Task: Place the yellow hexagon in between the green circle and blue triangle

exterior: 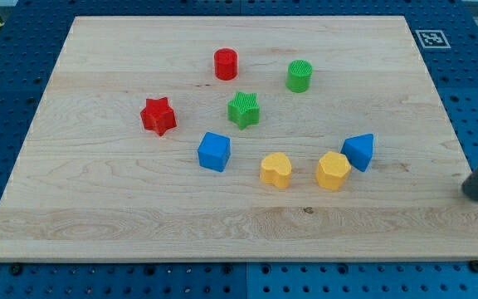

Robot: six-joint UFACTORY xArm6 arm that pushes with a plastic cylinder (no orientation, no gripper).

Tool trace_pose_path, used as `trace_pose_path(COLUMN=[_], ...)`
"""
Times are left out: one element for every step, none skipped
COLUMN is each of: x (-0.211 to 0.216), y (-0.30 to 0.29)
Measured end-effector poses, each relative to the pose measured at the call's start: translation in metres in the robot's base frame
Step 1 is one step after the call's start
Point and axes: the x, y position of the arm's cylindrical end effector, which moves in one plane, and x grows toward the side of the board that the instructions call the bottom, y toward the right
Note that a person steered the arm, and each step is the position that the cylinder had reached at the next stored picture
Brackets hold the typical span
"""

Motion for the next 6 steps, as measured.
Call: trace_pose_path(x=[0.003,-0.016,-0.018,-0.034,-0.052,-0.075], y=[-0.093,-0.159,-0.159,-0.159,-0.159,-0.159])
